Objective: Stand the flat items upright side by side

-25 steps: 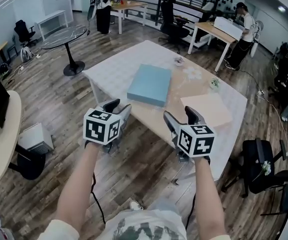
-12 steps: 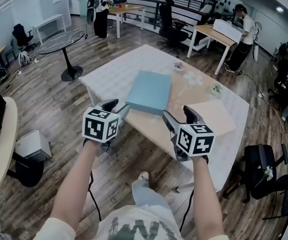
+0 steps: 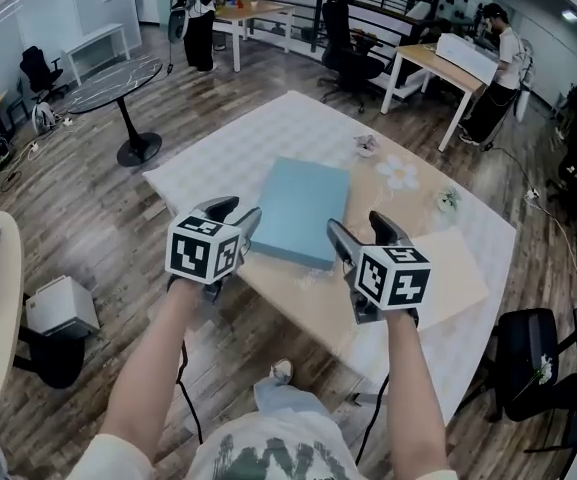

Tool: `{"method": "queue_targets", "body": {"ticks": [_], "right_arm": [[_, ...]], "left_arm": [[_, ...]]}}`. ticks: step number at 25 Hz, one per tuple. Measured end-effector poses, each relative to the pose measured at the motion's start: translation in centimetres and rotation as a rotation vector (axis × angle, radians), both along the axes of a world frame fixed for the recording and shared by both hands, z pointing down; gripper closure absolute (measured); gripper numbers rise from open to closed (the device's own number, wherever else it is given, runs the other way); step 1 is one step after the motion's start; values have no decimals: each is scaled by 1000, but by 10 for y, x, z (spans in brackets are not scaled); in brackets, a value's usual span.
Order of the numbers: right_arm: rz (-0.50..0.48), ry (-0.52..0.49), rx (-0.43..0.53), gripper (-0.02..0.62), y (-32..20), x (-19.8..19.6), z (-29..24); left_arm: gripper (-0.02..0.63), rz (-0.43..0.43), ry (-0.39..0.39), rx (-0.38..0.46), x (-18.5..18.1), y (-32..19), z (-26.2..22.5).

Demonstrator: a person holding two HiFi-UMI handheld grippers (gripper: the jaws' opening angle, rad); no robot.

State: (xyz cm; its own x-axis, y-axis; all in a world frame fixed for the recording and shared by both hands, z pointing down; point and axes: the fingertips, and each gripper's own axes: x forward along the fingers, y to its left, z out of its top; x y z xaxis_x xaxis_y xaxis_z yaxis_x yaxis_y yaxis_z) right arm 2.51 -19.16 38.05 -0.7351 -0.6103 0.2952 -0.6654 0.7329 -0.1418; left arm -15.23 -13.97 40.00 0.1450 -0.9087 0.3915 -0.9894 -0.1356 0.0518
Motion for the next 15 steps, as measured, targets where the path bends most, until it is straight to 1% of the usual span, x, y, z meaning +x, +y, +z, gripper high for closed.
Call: {"method": "queue_targets", "body": {"ticks": [8, 15], "right_arm": [[19, 35, -76, 245, -97, -28, 36], [31, 69, -164, 245, -158, -48, 78]], "left_arm": [[410, 24, 13, -68, -32, -98, 32], [410, 49, 45, -163, -56, -158, 78]]}}
